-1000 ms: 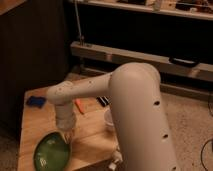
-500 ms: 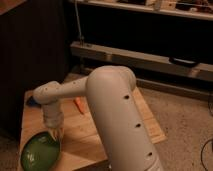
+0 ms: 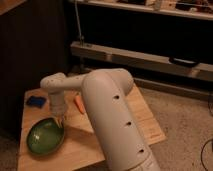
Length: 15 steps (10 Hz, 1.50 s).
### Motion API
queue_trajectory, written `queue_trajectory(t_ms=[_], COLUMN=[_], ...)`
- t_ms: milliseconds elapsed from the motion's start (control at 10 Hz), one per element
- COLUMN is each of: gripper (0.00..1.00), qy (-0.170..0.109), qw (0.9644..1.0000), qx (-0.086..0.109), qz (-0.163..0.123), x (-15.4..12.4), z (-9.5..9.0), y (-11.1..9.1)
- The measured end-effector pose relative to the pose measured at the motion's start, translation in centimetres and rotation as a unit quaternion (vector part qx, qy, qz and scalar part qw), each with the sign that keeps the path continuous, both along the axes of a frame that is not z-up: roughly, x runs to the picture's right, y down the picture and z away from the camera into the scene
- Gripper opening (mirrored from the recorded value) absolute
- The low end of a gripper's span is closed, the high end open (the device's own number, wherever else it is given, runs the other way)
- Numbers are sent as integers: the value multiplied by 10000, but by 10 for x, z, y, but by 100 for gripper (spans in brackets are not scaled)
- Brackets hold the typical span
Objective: Drag the ceramic bowl in a circle
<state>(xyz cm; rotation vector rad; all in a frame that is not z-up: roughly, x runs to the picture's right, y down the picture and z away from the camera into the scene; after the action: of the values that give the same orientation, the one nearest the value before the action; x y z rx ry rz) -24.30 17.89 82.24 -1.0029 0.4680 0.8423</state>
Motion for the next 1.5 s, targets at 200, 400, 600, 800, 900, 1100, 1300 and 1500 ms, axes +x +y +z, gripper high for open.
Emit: queue_trajectory(t_ms=[200, 400, 600, 800, 900, 1100, 1300, 1500], gripper=[0, 0, 0, 0, 0, 0, 0, 0], qy=[380, 610, 818, 916, 942, 794, 649, 383], qw=[9990, 9978, 9964, 9956, 9954, 9967, 9977, 9988], qx=[157, 201, 223, 210, 191, 162, 37, -135], qz=[174, 149, 59, 35, 16, -98, -190, -277], x=[19, 40, 71, 97, 110, 107, 107, 88], z=[22, 25, 14, -9, -29, -59, -85, -101], y=[-24, -25, -15, -6, -2, 9, 28, 52])
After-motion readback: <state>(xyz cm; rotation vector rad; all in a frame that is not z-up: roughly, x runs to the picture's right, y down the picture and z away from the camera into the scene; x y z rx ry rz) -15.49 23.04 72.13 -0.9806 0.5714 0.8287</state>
